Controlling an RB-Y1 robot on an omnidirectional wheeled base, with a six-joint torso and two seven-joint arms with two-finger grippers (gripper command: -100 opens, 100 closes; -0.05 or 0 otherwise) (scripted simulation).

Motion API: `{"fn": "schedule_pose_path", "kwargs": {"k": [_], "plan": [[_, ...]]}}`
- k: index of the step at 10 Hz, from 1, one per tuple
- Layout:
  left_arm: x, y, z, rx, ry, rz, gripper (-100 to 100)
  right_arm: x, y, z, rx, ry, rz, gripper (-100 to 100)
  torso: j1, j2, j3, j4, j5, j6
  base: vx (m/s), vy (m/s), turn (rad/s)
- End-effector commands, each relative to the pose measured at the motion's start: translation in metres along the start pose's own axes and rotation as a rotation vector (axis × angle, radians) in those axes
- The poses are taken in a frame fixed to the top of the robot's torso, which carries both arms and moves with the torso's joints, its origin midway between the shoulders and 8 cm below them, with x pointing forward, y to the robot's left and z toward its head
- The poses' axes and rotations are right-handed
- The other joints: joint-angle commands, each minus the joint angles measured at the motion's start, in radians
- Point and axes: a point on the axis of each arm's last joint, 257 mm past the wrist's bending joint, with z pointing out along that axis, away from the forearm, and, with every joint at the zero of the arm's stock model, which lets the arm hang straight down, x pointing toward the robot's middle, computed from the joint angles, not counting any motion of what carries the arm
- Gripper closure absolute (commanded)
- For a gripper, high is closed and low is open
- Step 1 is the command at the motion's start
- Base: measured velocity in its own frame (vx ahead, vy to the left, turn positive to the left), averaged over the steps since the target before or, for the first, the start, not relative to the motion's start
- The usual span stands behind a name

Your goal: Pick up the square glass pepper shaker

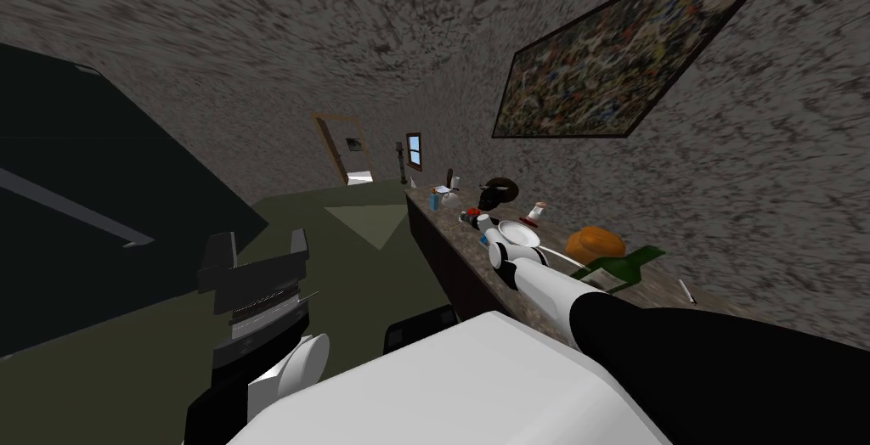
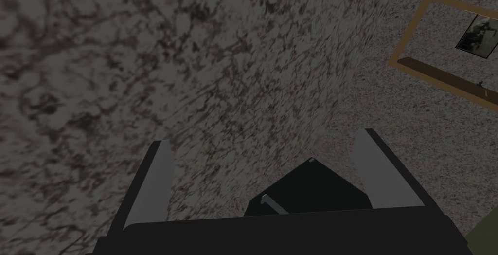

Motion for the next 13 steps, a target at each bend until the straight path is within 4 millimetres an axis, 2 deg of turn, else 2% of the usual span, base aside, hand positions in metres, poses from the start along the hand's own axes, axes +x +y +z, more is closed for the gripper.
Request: {"fn": "schedule_pose_path", "kwargs": {"k": [1, 2, 3, 5, 6, 8, 9, 10, 11, 12, 13], "plan": [[0.0, 0.0, 0.0, 0.0, 0.0, 0.0, 0, 0.0, 0.0, 0.0, 0.0, 0.0, 0.0, 100, 0.0, 0.0, 0.0, 0.0, 0.0, 0.0, 0.0, 0.0, 0.0], [0.0, 0.0, 0.0, 0.0, 0.0, 0.0, 0, 0.0, 0.0, 0.0, 0.0, 0.0, 0.0, 0, 0.0, 0.0, 0.0, 0.0, 0.0, 0.0, 0.0, 0.0, 0.0], [0.0, 0.0, 0.0, 0.0, 0.0, 0.0, 0, -0.002, -0.006, 0.0, 0.014, -0.009, -0.012, 100, 0.0, 0.0, 0.0, 0.0, 0.0, 0.0, 0.032, 0.029, -0.236], [0.0, 0.0, 0.0, 0.0, 0.0, 0.0, 0, -0.008, -0.025, 0.002, 0.057, -0.03, -0.037, 100, 0.003, -0.003, -0.002, -0.001, 0.001, 0.002, 0.069, 0.074, -0.331], [0.0, 0.0, 0.0, 0.0, 0.0, 0.0, 0, -0.008, -0.025, 0.002, 0.057, -0.03, -0.037, 100, 0.003, -0.004, -0.002, -0.001, 0.001, 0.001, 0.052, 0.046, -0.061], [0.0, 0.0, 0.0, 0.0, 0.0, 0.0, 0, -0.015, -0.044, 0.003, 0.101, -0.05, -0.061, 100, 0.003, -0.004, -0.002, -0.001, 0.001, 0.0, 0.056, 0.041, -0.177], [0.0, 0.0, 0.0, 0.0, 0.0, 0.0, 0, -0.015, -0.044, 0.003, 0.101, -0.05, -0.061, 100, 0.003, -0.004, -0.002, -0.001, 0.0, 0.0, 0.047, 0.044, -0.128], [0.0, 0.0, 0.0, 0.0, 0.0, 0.0, 0, -0.021, -0.064, 0.003, 0.145, -0.069, -0.087, 100, 0.002, -0.004, -0.002, -0.001, 0.0, 0.0, 0.05, 0.049, -0.346], [0.0, 0.0, 0.0, 0.0, 0.0, 0.0, 0, -0.021, -0.064, 0.003, 0.145, -0.069, -0.087, 100, 0.002, -0.003, -0.002, -0.001, 0.0, 0.001, 0.062, 0.062, -0.217], [0.0, 0.0, 0.0, 0.0, 0.0, 0.0, 0, -0.028, -0.083, 0.003, 0.19, -0.087, -0.112, 100, 0.003, -0.004, -0.002, -0.001, 0.0, 0.0, 0.061, 0.086, -0.355], [0.0, 0.0, 0.0, 0.0, 0.0, 0.0, 0, -0.031, -0.093, 0.003, 0.212, -0.096, -0.125, 100, 0.004, -0.004, -0.002, -0.001, 0.001, 0.001, 0.083, 0.104, -0.387]]}}
